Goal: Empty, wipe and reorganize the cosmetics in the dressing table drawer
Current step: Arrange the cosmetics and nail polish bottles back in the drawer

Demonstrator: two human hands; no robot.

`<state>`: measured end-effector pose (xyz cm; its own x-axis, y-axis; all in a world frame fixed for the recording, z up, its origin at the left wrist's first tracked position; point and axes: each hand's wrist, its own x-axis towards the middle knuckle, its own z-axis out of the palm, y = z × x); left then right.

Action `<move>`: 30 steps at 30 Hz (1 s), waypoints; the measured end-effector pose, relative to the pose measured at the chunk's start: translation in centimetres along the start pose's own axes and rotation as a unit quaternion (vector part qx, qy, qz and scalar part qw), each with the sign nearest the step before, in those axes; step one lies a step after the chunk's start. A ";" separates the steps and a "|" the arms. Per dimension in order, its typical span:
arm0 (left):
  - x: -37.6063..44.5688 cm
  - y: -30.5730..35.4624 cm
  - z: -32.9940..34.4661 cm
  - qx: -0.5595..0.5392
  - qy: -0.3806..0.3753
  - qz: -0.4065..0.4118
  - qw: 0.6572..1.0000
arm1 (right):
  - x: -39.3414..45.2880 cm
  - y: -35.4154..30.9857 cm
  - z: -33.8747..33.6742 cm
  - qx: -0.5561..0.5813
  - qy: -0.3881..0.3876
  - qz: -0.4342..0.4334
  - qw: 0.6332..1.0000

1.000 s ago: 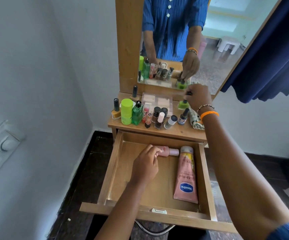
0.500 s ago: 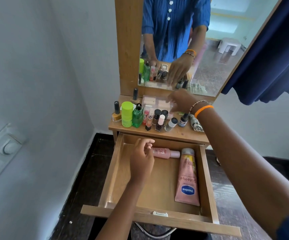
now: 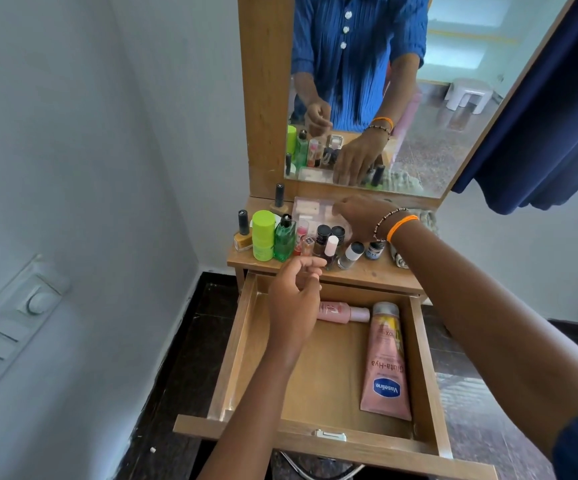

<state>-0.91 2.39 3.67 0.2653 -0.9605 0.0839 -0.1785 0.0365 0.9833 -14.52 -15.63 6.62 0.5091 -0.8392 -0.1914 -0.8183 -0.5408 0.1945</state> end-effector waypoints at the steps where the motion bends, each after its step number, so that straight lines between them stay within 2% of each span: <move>1: 0.0 0.1 -0.1 -0.004 -0.001 -0.003 1.000 | -0.2 0.0 0.0 -0.001 0.003 0.001 1.000; 7: -0.1 0.1 -0.2 -0.013 -0.014 -0.016 1.000 | -1.2 0.4 -1.2 -0.009 0.058 0.000 0.998; 17: -0.3 -1.1 -1.1 -0.025 -0.088 -0.079 0.993 | -3.6 -0.2 -2.7 0.038 0.144 0.078 0.986; 21: -0.3 -0.5 -2.5 -0.080 -0.175 -0.128 0.973 | -7.1 -0.8 -2.5 0.093 0.287 0.105 0.948; 25: -0.3 0.7 -4.5 -0.209 -0.207 -0.163 0.942 | -11.5 -2.3 -0.2 0.126 0.425 0.051 0.895; 28: -0.5 1.4 -5.7 -0.276 -0.223 -0.175 0.918 | -15.4 -5.2 2.5 0.153 0.459 0.001 0.875; 30: -1.3 1.5 -6.4 -0.262 -0.230 -0.183 0.919 | -17.6 -7.9 4.5 0.196 0.450 -0.026 0.871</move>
<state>4.55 5.43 6.05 -0.2328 -0.9458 -0.2264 0.3562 -0.2995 0.8851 -18.21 3.73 4.13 0.4072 -0.6139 0.6762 -0.7259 -0.6669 -0.1683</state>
